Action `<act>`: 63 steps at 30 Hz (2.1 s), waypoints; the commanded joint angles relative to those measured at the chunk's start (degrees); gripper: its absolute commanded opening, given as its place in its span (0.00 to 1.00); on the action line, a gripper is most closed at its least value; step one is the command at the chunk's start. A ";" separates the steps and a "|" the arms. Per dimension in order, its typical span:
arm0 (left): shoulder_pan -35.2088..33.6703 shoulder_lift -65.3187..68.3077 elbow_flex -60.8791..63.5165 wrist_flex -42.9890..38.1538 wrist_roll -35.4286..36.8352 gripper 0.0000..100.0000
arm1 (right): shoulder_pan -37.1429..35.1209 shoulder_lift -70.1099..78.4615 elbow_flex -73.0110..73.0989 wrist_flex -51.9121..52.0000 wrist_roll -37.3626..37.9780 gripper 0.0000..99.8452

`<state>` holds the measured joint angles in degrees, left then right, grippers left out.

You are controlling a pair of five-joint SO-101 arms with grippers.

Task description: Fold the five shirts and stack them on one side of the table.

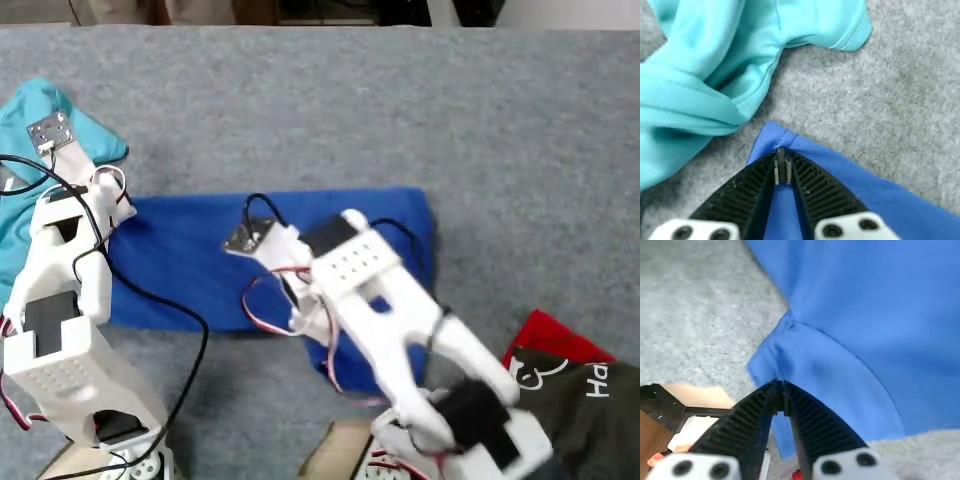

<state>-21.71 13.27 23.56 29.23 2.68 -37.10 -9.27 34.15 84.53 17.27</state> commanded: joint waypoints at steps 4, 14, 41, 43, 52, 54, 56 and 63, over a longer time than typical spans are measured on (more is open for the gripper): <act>-0.53 -0.40 -2.73 -0.97 0.18 0.02 | -1.19 7.60 0.48 -1.93 0.44 0.01; -0.53 -0.75 -2.64 -0.88 0.18 0.02 | 8.31 4.88 -4.09 1.05 2.37 0.01; -0.26 5.05 -8.09 -1.93 0.18 0.02 | 34.33 59.82 -76.18 -6.24 1.05 0.00; -0.35 6.20 -9.49 -1.76 0.18 0.02 | 34.24 62.99 -82.68 -5.27 1.14 0.00; -0.53 6.55 -9.76 -1.76 0.18 0.02 | 32.13 69.23 -109.23 16.79 2.90 0.01; -0.62 6.55 -9.76 -1.58 0.18 0.02 | 32.31 68.79 -110.99 18.02 4.13 0.01; -0.88 6.46 -10.37 1.23 0.18 0.02 | 32.84 66.42 -110.46 17.93 5.01 0.01; -2.64 2.24 -11.60 8.88 0.53 0.02 | 31.78 44.00 -85.23 17.93 9.76 0.01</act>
<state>-23.12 19.16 13.10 37.05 2.68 -3.96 49.63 -62.20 101.23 24.84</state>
